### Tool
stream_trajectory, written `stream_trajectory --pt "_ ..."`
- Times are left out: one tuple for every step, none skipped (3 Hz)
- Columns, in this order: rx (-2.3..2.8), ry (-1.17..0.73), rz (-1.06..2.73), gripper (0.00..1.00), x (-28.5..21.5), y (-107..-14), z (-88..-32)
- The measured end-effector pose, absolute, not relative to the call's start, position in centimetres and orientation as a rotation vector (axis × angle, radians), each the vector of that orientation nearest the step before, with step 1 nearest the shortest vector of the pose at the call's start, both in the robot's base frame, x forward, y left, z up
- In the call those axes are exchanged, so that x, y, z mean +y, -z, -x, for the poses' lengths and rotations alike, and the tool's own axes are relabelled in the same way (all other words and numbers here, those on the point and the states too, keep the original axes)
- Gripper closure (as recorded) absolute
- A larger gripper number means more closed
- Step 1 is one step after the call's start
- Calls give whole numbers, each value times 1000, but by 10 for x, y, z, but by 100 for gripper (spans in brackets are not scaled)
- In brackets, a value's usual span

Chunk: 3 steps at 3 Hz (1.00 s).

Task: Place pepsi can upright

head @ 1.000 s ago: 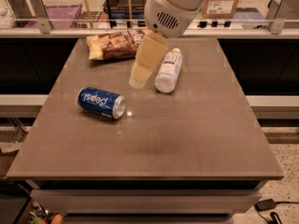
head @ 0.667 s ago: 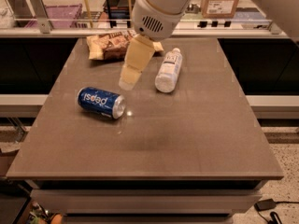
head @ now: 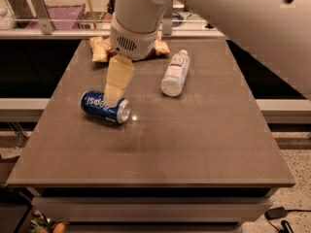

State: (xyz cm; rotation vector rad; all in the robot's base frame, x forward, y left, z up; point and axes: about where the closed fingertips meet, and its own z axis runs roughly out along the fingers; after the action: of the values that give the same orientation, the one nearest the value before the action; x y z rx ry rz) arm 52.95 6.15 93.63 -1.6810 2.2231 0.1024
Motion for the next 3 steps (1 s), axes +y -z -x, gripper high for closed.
stream_trajectory --pt "2277 -76 1667 0 73 -919 -532" --pt "2309 -62 1653 0 80 -907 -533" --pt "2346 -21 1640 0 88 -898 -531"
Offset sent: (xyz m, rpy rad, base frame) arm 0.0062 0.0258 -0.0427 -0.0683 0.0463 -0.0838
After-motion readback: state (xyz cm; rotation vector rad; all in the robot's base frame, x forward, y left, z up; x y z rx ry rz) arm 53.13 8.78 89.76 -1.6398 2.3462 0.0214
